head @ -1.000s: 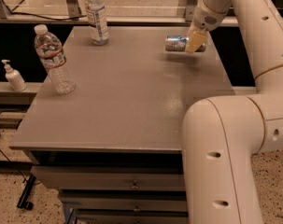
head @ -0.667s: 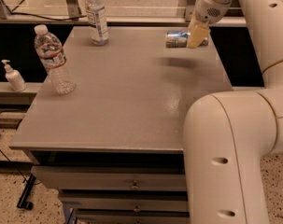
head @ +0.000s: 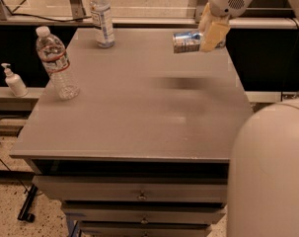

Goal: Move redbull can near water bottle

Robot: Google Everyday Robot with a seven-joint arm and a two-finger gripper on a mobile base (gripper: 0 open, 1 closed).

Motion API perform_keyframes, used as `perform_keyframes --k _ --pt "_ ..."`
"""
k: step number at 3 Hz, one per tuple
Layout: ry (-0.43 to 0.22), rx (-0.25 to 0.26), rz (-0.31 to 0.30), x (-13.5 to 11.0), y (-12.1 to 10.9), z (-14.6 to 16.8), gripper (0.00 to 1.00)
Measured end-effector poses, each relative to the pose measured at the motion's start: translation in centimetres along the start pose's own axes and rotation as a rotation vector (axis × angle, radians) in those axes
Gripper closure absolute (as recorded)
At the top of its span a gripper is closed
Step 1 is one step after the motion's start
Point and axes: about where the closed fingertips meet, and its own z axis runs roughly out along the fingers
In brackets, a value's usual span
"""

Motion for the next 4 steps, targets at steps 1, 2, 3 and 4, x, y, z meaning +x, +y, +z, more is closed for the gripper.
perform_keyframes --k 1,2,3,4 --pt "-0.069 -0.024 -0.126 -4.2 5.1 -2.3 1.0" --pt "-0.075 -0.059 -0.153 -5.6 6.5 -0.5 1.0" --pt "-0.081 -0.043 -0.152 -5.9 6.0 -0.4 1.0" --pt "-0.082 -0.043 -0.153 -5.9 6.0 -0.4 1.0"
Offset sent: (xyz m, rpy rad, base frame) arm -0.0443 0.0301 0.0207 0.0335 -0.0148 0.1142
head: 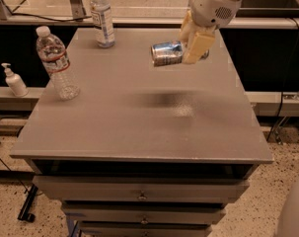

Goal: Move redbull can near water bottle

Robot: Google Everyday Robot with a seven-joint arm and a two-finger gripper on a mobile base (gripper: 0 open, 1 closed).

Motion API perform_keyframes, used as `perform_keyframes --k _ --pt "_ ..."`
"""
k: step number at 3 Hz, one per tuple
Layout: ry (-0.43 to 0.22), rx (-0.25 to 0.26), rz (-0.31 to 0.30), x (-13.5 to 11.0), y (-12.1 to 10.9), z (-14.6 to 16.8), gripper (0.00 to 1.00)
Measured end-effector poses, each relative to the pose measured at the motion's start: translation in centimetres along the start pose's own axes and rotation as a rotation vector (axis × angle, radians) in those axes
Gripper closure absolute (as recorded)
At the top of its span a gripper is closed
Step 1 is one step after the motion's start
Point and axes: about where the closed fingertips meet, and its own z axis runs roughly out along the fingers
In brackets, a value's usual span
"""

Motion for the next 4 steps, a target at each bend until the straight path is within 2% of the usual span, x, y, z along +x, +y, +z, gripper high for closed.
perform_keyframes --k 1,2,3,4 --pt "-0.083 -0.045 -0.077 -3.4 0.1 2.4 1.0" --pt "-0.148 -0.109 -0.192 -8.1 0.8 6.2 1.0" --pt "-0.165 -0.133 -0.277 -11.2 1.5 8.9 1.0" --pt "-0.163 -0.129 -0.339 -13.9 1.5 10.9 1.0"
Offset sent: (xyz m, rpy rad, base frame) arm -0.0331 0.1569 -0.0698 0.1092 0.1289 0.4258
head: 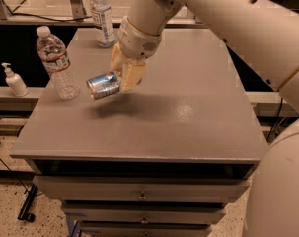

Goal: Move redbull can near water bottle

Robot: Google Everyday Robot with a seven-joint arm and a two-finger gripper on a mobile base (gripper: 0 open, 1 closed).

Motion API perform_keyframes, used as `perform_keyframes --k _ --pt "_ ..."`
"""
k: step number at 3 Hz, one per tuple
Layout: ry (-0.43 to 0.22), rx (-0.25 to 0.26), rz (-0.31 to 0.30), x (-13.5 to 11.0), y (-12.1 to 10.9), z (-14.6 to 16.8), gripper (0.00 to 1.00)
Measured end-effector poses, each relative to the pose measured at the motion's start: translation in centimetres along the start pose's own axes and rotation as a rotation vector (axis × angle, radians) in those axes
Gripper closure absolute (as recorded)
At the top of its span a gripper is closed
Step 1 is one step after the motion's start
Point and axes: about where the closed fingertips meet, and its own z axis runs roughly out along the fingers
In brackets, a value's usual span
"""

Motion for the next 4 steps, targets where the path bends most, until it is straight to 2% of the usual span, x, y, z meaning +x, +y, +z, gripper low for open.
perform_keyframes --k 2,3,4 --pt "-0.001 -0.019 -0.099 -3.8 -1.9 4.4 1.0" --pt "0.006 -0.02 -0.124 -4.5 -3.2 5.7 1.0" --pt "0.019 -0.017 -0.132 -4.6 -4.7 5.9 0.83"
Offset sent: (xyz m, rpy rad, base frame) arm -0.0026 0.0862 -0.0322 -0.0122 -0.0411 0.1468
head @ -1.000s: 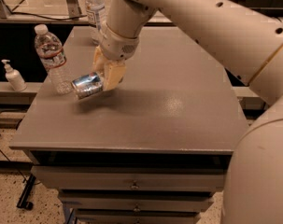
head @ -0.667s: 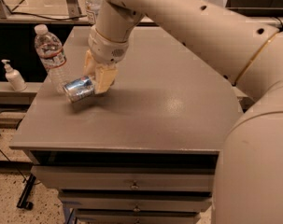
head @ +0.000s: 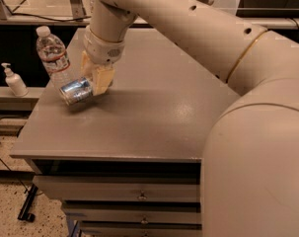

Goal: Move redbull can near water bottle

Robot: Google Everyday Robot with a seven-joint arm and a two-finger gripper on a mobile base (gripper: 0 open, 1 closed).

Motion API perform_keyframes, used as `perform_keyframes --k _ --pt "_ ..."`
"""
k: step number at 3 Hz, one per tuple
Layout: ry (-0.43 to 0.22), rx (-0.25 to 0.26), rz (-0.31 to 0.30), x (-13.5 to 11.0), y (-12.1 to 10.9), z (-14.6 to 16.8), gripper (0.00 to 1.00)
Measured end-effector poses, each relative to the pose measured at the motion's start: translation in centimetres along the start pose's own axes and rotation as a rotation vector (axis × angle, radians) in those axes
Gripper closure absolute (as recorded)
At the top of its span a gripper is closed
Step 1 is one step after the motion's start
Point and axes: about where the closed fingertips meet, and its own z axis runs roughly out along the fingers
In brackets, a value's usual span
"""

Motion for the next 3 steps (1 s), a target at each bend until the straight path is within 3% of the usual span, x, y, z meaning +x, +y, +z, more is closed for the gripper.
perform_keyframes --k 3 --pt "0.027 -0.018 0.0 0.23 -0.91 0.6 0.12"
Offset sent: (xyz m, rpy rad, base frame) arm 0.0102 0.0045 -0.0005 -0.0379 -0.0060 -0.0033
